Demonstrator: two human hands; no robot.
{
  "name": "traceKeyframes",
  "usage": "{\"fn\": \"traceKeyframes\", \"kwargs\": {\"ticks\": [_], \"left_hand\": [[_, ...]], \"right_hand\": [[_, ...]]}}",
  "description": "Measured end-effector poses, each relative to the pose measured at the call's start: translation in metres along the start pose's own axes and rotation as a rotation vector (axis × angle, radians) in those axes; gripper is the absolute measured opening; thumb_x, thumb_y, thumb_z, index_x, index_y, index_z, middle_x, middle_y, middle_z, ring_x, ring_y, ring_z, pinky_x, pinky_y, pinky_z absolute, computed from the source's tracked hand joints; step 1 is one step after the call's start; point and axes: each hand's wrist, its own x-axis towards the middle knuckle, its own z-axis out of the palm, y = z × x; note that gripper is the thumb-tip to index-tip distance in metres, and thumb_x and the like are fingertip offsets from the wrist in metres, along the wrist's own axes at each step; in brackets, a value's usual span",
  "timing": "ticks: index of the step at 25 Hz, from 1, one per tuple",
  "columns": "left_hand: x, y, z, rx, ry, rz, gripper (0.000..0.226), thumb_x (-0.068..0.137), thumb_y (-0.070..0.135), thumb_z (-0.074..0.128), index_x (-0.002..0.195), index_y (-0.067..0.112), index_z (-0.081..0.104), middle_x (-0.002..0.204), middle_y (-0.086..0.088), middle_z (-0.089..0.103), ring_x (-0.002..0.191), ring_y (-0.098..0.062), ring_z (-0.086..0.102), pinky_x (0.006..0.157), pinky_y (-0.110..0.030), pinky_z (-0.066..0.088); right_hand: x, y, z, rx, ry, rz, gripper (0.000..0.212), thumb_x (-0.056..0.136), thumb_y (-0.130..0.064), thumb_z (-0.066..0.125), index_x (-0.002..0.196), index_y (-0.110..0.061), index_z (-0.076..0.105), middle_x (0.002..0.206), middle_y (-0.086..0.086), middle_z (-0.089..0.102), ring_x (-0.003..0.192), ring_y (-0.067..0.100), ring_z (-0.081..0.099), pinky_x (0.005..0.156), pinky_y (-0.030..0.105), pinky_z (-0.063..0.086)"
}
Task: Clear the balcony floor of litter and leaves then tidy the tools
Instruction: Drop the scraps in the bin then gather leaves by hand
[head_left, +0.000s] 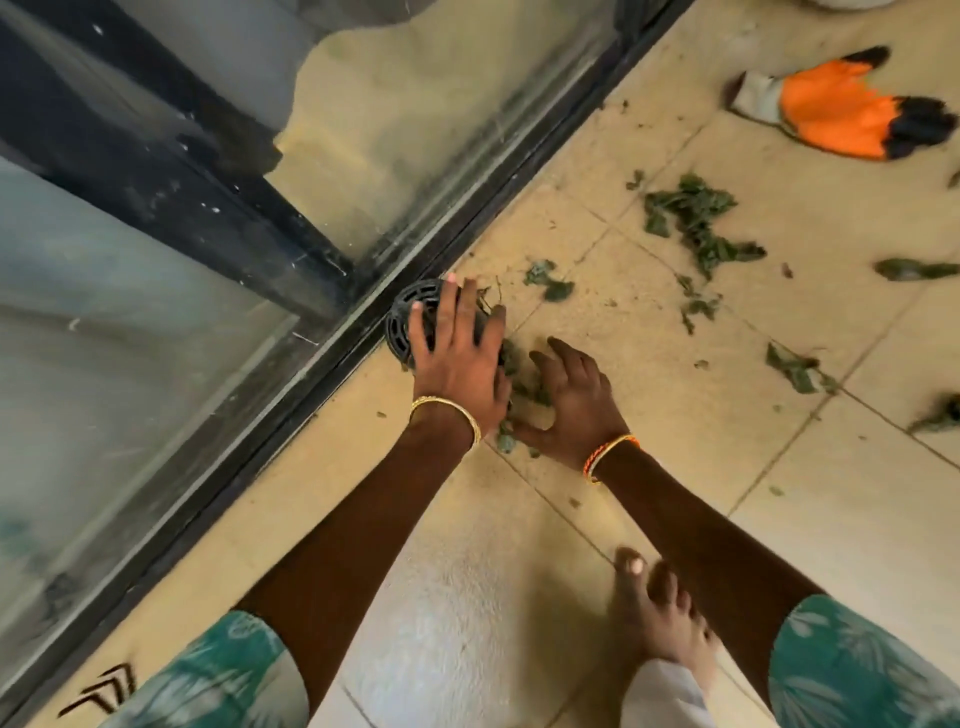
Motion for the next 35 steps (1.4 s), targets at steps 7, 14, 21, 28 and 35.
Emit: {"fn": "traceKeyframes", "kwargs": {"ticks": [7, 14, 21, 28, 35], "left_hand": [[0.024, -0.029, 0.014, -0.419, 0.051, -0.381, 0.096, 0.069, 0.049, 0.076, 0.146, 0.038, 0.019, 0.153, -0.006, 0.009, 0.14, -0.035, 0.012, 0.105, -0.058, 0.036], [0.003, -0.046, 0.009, -0.393, 0.185, -0.305, 0.094, 0.068, 0.054, 0.075, 0.146, 0.038, 0.025, 0.148, -0.007, 0.018, 0.133, -0.032, 0.021, 0.103, -0.053, 0.04], [-0.084, -0.066, 0.028, -0.282, 0.07, -0.385, 0.091, 0.071, 0.055, 0.071, 0.147, 0.037, 0.024, 0.153, -0.008, 0.014, 0.136, -0.035, 0.022, 0.105, -0.055, 0.03], [-0.122, -0.095, 0.042, -0.25, 0.101, -0.615, 0.086, 0.069, 0.036, 0.076, 0.144, 0.025, 0.034, 0.157, -0.016, 0.012, 0.145, -0.035, 0.008, 0.11, -0.062, 0.002], [-0.068, -0.042, 0.067, -0.729, 0.318, -0.438, 0.037, 0.081, 0.005, 0.051, 0.118, 0.004, 0.056, 0.128, -0.016, 0.051, 0.118, -0.031, 0.049, 0.103, -0.042, 0.041]], "right_hand": [[0.017, -0.003, 0.04, 0.137, 0.282, 0.124, 0.079, 0.065, -0.061, 0.047, 0.132, -0.018, 0.047, 0.14, 0.004, 0.042, 0.125, 0.027, 0.037, 0.099, 0.045, 0.03], [0.021, 0.001, 0.032, -0.081, 0.2, 0.057, 0.072, 0.073, -0.057, 0.064, 0.131, -0.019, 0.048, 0.143, 0.008, 0.038, 0.127, 0.032, 0.035, 0.1, 0.048, 0.032], [0.03, 0.006, 0.025, -0.008, 0.289, 0.002, 0.034, 0.079, -0.023, 0.068, 0.111, -0.011, 0.064, 0.124, 0.017, 0.052, 0.11, 0.039, 0.044, 0.087, 0.048, 0.043], [0.048, -0.007, 0.015, 0.141, 0.385, 0.028, 0.026, 0.081, -0.01, 0.051, 0.101, -0.003, 0.066, 0.109, 0.02, 0.057, 0.103, 0.04, 0.049, 0.083, 0.04, 0.044], [0.098, -0.085, 0.043, -0.264, -0.13, -0.509, 0.061, 0.081, -0.012, 0.058, 0.138, -0.019, 0.041, 0.151, 0.014, 0.023, 0.138, 0.037, 0.019, 0.107, 0.051, 0.027]]}}
